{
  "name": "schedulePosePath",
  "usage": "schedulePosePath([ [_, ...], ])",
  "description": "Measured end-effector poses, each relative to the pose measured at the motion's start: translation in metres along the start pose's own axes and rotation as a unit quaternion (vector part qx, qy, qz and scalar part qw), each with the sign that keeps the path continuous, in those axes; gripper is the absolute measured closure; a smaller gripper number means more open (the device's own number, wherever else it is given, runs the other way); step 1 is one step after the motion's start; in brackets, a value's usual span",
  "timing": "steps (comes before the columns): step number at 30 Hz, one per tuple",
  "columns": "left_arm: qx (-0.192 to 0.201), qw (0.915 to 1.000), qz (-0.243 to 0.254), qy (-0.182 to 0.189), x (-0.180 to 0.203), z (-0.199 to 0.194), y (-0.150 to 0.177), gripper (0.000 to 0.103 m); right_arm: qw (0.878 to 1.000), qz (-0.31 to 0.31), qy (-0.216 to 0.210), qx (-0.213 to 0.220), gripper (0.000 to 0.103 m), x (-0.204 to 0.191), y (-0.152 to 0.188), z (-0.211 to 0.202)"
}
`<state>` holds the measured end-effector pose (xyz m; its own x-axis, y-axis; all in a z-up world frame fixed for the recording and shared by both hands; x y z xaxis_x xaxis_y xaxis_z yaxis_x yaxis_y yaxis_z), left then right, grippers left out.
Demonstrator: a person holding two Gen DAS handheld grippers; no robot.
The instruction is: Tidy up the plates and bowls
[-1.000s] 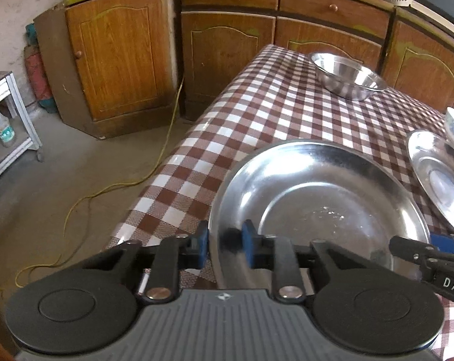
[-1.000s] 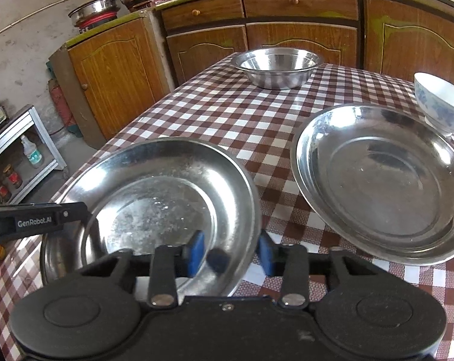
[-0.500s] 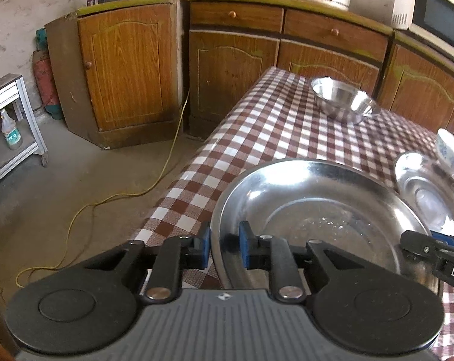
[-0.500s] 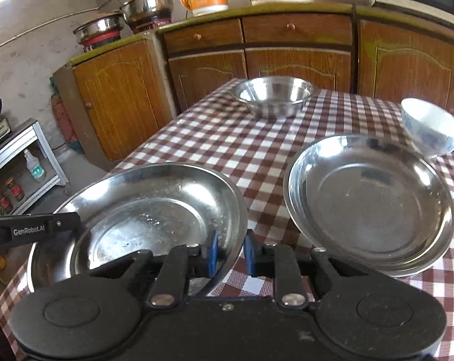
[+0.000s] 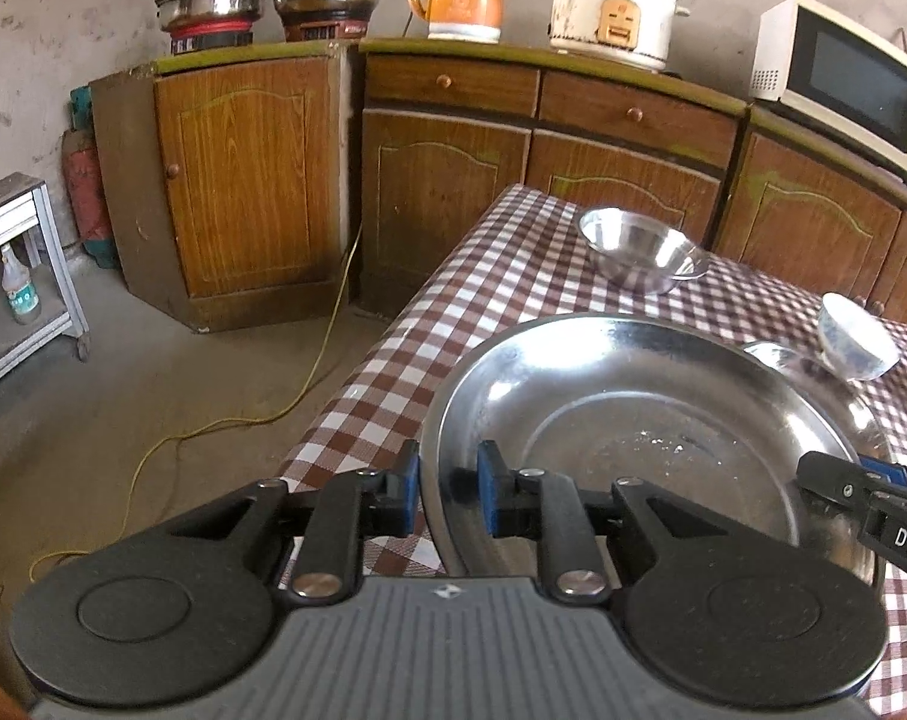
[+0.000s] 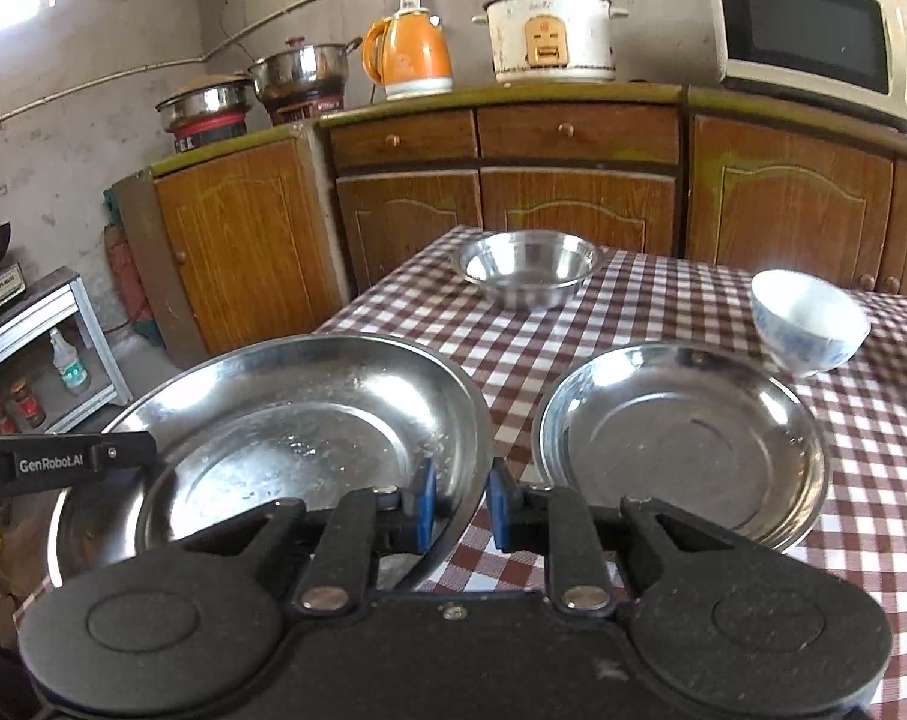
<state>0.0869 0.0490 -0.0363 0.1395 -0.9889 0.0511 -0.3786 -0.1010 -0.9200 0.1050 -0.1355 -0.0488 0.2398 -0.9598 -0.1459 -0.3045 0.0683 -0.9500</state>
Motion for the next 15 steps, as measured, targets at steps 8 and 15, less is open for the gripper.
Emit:
schedulePosePath([
  [8,0.014,0.9998,0.005,0.010,0.013,-0.017,-0.007,0.082,1.000,0.002,0.007,0.022,0.079,0.008,-0.011,-0.024],
  [15,0.023,0.9995,0.007,0.020,0.022,-0.029,-0.010,0.082,0.999,0.007,0.013,0.036,0.079,0.016,-0.018,-0.044],
])
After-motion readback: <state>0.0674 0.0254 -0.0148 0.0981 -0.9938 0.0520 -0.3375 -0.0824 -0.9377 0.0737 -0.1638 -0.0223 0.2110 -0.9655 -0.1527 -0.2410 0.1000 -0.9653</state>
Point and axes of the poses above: each gripper's, at about its wrist camera, not at the fingertips, and z roughly the way its jaws point, x to its right, y to its underside, the point moved 2 cm from there along z, roughly the way its jaws point, and after that the axes turned 15 degrees about x, right-handed, at the moved point
